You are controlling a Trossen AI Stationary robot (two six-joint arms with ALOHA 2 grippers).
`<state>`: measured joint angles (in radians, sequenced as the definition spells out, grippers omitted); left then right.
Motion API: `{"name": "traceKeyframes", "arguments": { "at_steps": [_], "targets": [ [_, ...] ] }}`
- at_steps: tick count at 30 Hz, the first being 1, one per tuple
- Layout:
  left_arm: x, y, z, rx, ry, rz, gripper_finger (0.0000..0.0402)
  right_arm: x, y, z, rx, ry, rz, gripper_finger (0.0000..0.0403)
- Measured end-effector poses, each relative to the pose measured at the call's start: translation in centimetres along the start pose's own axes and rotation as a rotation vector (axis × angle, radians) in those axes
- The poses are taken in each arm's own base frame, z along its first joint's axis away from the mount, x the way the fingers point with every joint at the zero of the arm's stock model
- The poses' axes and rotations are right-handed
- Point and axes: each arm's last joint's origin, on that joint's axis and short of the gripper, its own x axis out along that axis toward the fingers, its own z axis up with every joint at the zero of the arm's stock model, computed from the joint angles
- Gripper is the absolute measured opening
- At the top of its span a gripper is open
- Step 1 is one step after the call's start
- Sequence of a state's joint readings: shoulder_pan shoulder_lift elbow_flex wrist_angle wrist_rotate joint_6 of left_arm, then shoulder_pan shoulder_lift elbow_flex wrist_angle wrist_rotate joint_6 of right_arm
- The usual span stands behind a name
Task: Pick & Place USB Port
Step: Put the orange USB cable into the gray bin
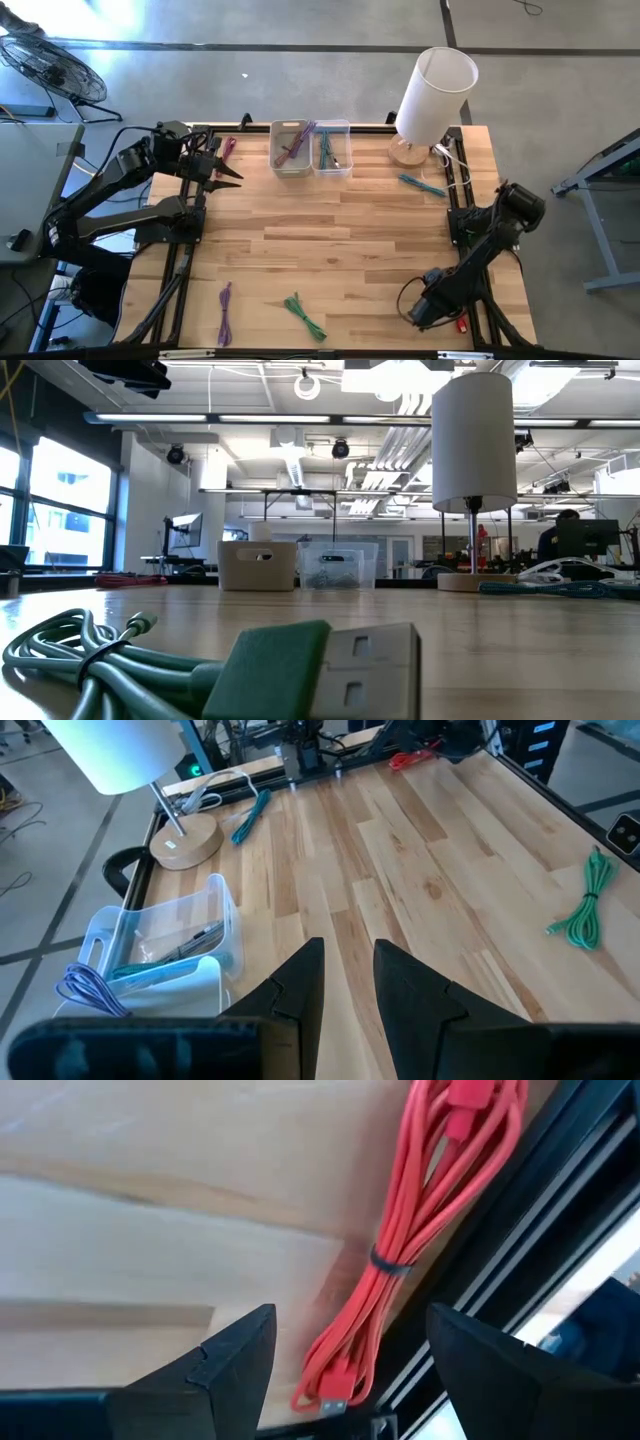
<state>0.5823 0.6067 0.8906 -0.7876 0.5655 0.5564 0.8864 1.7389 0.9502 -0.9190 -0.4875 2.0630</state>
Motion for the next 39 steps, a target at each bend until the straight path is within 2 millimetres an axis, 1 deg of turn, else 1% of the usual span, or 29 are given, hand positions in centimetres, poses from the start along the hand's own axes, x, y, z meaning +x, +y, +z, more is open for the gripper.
{"name": "traceKeyframes", "arguments": {
  "at_steps": [3, 9, 18, 24, 26, 34, 37, 39],
  "targets": [
    [0.0, 0.0, 0.0, -0.001, 0.000, 0.000, 0.0088, 0.5, -0.4, 0.5, -0.004, 0.015, 0.033, 0.0252],
    [0.0, 0.0, 0.0, -0.003, 0.000, 0.000, 0.0088, 1.5, -0.7, 1.3, -0.023, 0.045, 0.085, 0.0252],
    [0.0, 0.0, 0.0, -0.004, 0.004, 0.005, 0.0088, 2.6, -0.8, 2.0, -0.036, 0.069, 0.103, 0.0251],
    [0.0, 0.4, -0.3, 0.007, 0.100, 0.149, 0.0088, 2.7, -0.7, 2.1, -0.054, 0.078, 0.111, 0.0246],
    [-0.1, 0.4, -0.4, 0.007, 0.108, 0.159, 0.0088, 2.7, -0.7, 2.0, -0.064, 0.075, 0.117, 0.0232],
    [-0.1, 0.4, -0.3, 0.007, 0.104, 0.151, 0.0088, 2.7, -0.4, 2.0, -0.095, 0.066, 0.141, 0.0153],
    [0.0, 0.4, -0.4, 0.007, 0.104, 0.150, 0.0088, 2.7, -0.4, 2.0, -0.106, 0.047, 0.156, 0.0105],
    [-0.1, 0.4, -0.4, 0.004, 0.109, 0.148, 0.0088, 2.7, -0.4, 2.1, -0.127, 0.024, 0.167, 0.0055]
  ]
}}
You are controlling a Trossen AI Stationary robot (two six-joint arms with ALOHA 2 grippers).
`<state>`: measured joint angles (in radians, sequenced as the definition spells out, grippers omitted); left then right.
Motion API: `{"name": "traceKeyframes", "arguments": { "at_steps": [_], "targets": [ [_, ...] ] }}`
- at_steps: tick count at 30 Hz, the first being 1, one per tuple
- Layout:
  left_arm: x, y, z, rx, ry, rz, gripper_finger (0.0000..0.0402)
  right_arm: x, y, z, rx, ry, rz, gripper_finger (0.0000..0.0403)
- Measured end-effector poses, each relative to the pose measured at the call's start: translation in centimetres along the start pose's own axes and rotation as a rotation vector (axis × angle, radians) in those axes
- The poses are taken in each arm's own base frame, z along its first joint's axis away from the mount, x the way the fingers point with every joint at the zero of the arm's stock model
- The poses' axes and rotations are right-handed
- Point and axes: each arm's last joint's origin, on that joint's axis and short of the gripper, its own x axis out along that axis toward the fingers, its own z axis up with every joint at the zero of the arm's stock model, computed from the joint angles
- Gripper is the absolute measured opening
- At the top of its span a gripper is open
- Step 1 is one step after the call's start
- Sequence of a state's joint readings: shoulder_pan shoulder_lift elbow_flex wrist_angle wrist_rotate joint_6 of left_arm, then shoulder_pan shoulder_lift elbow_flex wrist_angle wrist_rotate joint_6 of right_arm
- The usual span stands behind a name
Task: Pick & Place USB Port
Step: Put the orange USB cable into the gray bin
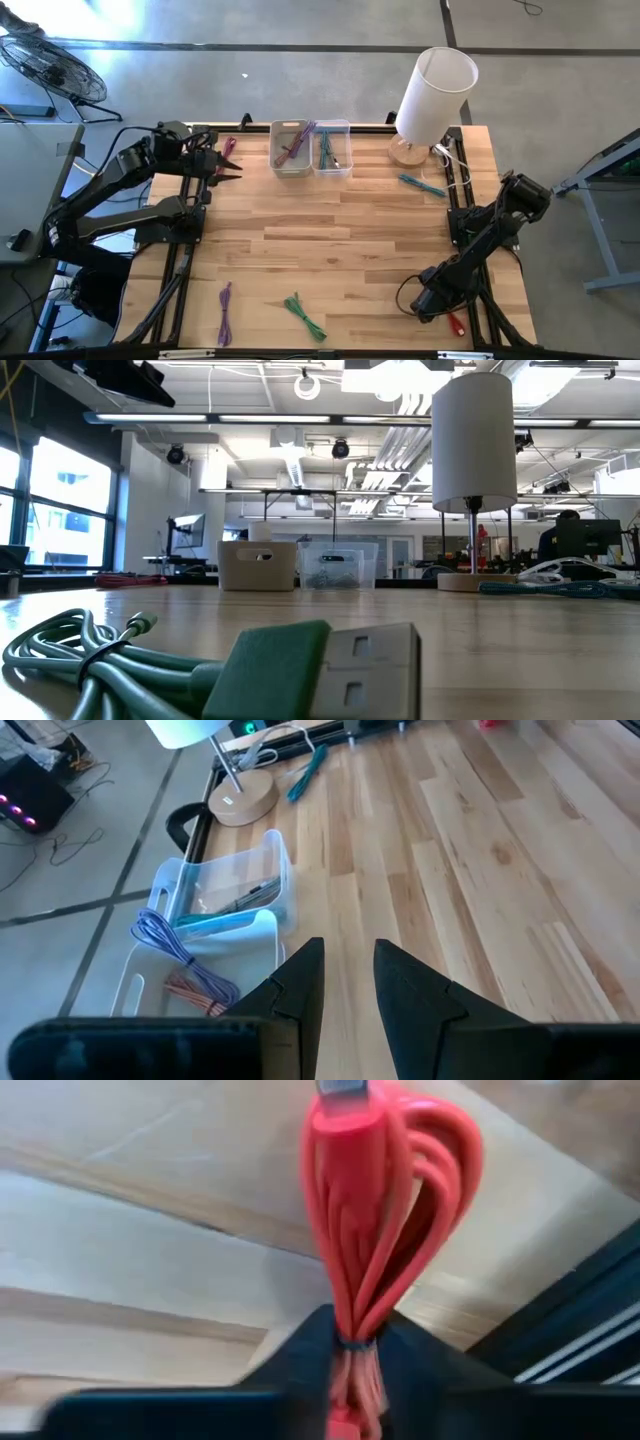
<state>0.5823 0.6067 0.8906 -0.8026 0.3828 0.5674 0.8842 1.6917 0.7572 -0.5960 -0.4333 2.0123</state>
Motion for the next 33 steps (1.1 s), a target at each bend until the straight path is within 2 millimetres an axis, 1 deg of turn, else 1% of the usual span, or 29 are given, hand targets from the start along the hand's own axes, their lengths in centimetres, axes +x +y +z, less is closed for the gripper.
{"name": "traceKeyframes", "arguments": {
  "at_steps": [1, 2, 6, 9, 12, 14, 16, 18, 22, 25, 27, 30, 33],
  "targets": [
    [0.0, 0.0, 0.0, -0.001, 0.001, -0.001, 0.0088, 0.0, 0.0, 0.0, -0.009, -0.007, 0.001, 0.0034],
    [0.0, 0.0, 0.0, -0.007, 0.001, -0.002, 0.0088, 0.0, 0.0, 0.0, -0.019, -0.013, 0.003, 0.0029],
    [0.0, 0.0, 0.0, -0.023, 0.001, 0.000, 0.0088, 0.0, -0.1, 0.1, -0.011, -0.026, 0.000, 0.0029],
    [0.0, 0.0, 0.0, -0.022, 0.001, 0.000, 0.0088, -0.3, 0.2, -0.1, -0.037, -0.052, 0.012, 0.0029],
    [0.0, 0.0, 0.0, -0.023, 0.001, 0.000, 0.0088, -1.2, 0.8, -0.5, -0.070, -0.107, 0.052, 0.0029],
    [0.1, 0.0, 0.0, -0.061, -0.008, -0.022, 0.0088, -2.3, 1.6, -0.7, -0.103, -0.180, 0.118, 0.0029],
    [0.4, -0.1, 0.1, -0.137, -0.037, -0.100, 0.0088, -4.1, 2.8, -0.8, -0.125, -0.339, 0.243, 0.0029],
    [0.7, -0.1, 0.4, -0.172, -0.077, -0.186, 0.0088, -6.1, 3.6, -1.0, -0.158, -0.475, 0.337, 0.0029],
    [1.2, 0.3, 1.3, -0.197, -0.193, -0.301, 0.0088, -11.5, 5.5, -1.4, -0.293, -0.737, 0.491, 0.0029],
    [1.4, 0.7, 2.0, -0.234, -0.262, -0.324, 0.0088, -15.7, 6.4, -1.0, -0.396, -0.926, 0.486, 0.0028],
    [1.3, 0.8, 2.4, -0.223, -0.306, -0.336, 0.0088, -18.4, 7.1, -0.7, -0.470, -1.001, 0.486, 0.0028],
    [1.1, 0.9, 2.7, -0.218, -0.341, -0.350, 0.0093, -21.9, 7.6, -0.1, -0.559, -1.101, 0.468, 0.0028],
    [1.2, 0.9, 2.7, -0.235, -0.334, -0.347, 0.0113, -25.0, 7.9, 0.5, -0.643, -1.193, 0.457, 0.0028]
  ]
}}
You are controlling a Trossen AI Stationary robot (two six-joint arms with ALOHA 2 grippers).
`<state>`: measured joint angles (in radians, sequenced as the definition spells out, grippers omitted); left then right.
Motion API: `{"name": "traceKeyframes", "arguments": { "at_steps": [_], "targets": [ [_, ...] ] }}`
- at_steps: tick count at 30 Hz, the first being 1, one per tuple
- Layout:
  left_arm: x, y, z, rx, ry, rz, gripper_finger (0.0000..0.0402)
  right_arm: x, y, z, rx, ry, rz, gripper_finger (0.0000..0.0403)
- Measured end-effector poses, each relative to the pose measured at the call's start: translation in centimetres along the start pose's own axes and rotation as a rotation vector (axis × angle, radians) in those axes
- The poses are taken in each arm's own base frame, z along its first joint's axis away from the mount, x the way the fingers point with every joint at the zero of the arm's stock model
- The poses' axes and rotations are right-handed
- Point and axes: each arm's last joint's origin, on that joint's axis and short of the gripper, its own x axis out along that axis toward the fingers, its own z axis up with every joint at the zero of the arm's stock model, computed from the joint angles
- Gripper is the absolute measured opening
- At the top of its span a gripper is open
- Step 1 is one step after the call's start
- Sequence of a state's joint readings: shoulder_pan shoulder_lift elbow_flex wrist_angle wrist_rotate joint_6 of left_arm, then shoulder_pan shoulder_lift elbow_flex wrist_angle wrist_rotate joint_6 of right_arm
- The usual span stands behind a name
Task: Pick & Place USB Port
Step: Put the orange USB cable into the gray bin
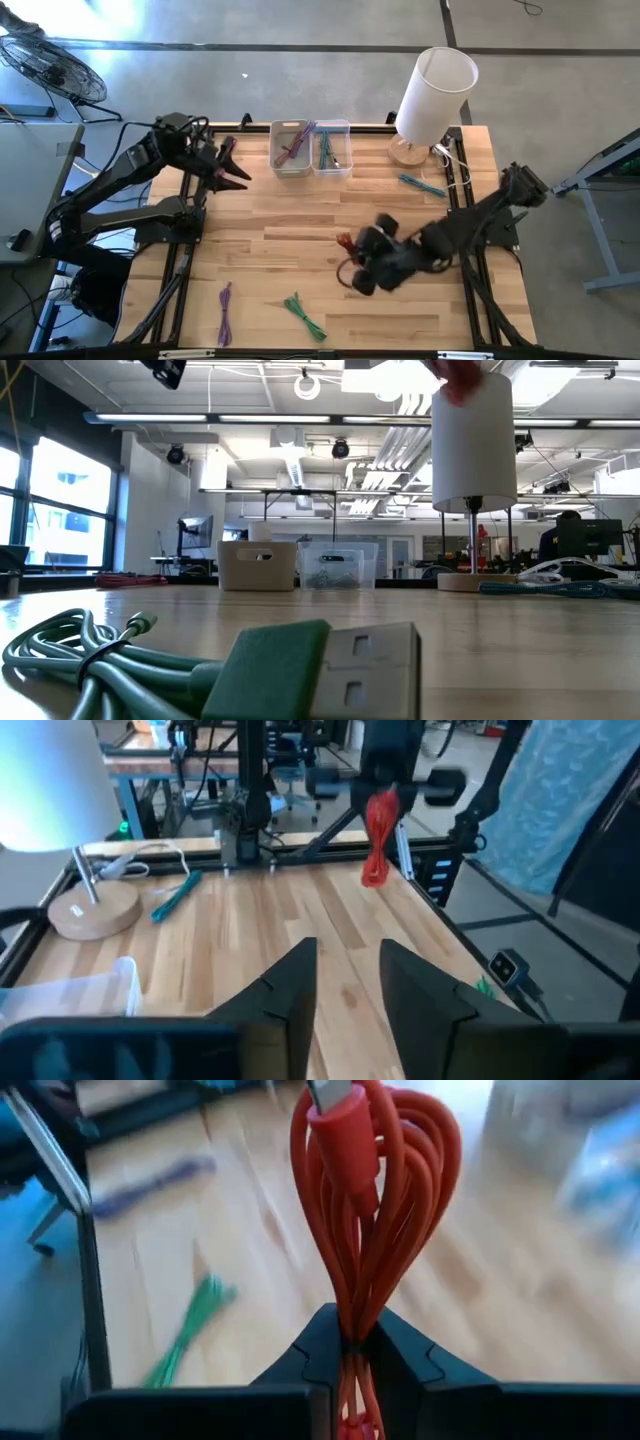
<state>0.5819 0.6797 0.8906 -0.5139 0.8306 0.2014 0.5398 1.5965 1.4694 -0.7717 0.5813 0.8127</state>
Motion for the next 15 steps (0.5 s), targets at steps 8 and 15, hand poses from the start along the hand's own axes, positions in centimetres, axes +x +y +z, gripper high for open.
{"name": "traceKeyframes", "arguments": {
  "at_steps": [8, 15],
  "targets": [
    [0.3, 0.5, 1.3, -0.126, -0.098, 0.008, 0.0189, -0.1, -1.0, 6.4, -0.190, -0.207, 0.078, 0.0019],
    [2.3, 0.6, 3.8, -0.139, -0.276, -0.064, 0.0205, 0.9, -2.5, 9.5, -0.267, -0.310, 0.178, 0.0019]
  ]
}}
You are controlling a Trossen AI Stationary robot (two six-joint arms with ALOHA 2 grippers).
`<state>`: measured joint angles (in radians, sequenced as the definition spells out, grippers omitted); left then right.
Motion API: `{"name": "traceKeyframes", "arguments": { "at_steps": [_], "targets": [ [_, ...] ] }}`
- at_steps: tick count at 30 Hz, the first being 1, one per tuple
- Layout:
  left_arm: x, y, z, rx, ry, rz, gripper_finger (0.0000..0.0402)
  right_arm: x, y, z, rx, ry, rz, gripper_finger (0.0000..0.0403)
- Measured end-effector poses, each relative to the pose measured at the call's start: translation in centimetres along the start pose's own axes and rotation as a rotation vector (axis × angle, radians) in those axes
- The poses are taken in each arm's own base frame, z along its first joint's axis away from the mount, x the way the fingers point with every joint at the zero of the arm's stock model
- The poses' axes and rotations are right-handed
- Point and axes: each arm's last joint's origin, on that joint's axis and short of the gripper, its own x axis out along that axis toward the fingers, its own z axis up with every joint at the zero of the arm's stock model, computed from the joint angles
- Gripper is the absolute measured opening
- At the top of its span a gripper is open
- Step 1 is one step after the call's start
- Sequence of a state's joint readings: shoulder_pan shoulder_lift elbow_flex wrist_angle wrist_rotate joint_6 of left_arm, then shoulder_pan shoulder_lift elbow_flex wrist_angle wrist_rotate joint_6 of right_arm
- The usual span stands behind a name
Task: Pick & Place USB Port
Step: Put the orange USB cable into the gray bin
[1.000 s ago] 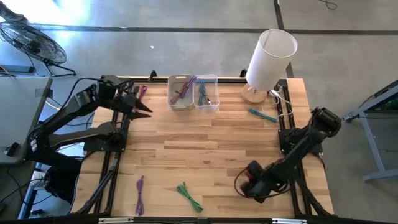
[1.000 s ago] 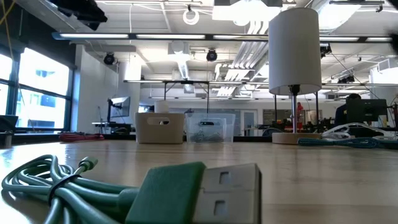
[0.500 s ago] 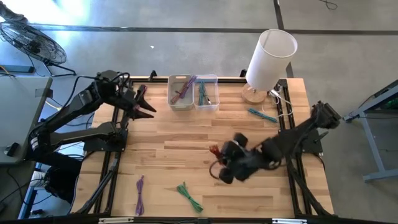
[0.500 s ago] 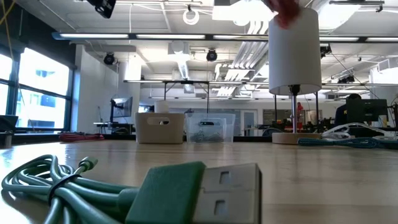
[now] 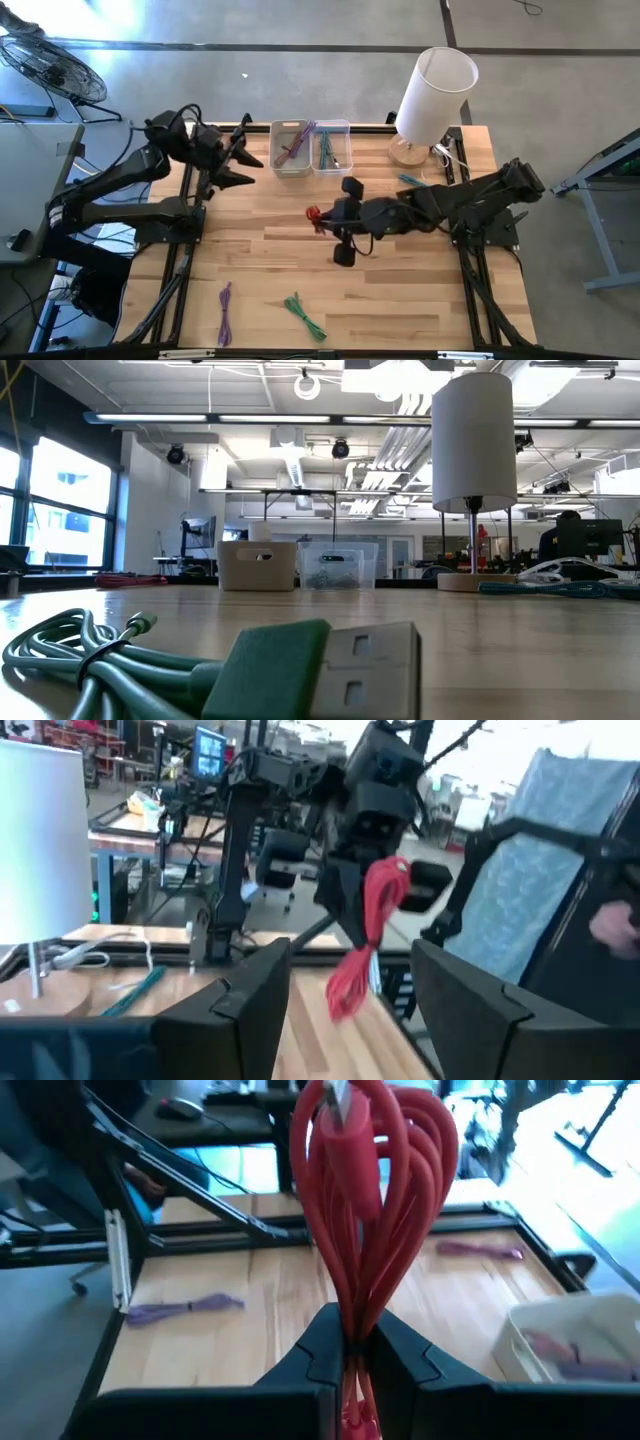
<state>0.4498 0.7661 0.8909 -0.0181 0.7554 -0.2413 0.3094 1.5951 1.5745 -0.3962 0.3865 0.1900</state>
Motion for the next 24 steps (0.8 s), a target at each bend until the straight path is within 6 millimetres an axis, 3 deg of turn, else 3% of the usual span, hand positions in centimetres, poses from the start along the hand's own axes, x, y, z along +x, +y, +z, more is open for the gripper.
{"name": "traceKeyframes", "arguments": {
  "at_steps": [7, 14, 24],
  "targets": [
    [4.3, -0.2, -1.3, -0.036, 0.011, -0.030, 0.0205, 0.5, -1.0, 0.7, -0.127, -0.041, 0.059, 0.0019],
    [8.6, -0.3, -3.5, -0.061, 0.063, -0.104, 0.0205, 0.7, -1.8, 0.9, -0.127, -0.040, 0.067, 0.0019],
    [11.4, 0.2, -4.7, -0.060, 0.027, -0.148, 0.0205, 0.7, -1.7, 0.9, -0.128, -0.041, 0.101, 0.0019]
  ]
}}
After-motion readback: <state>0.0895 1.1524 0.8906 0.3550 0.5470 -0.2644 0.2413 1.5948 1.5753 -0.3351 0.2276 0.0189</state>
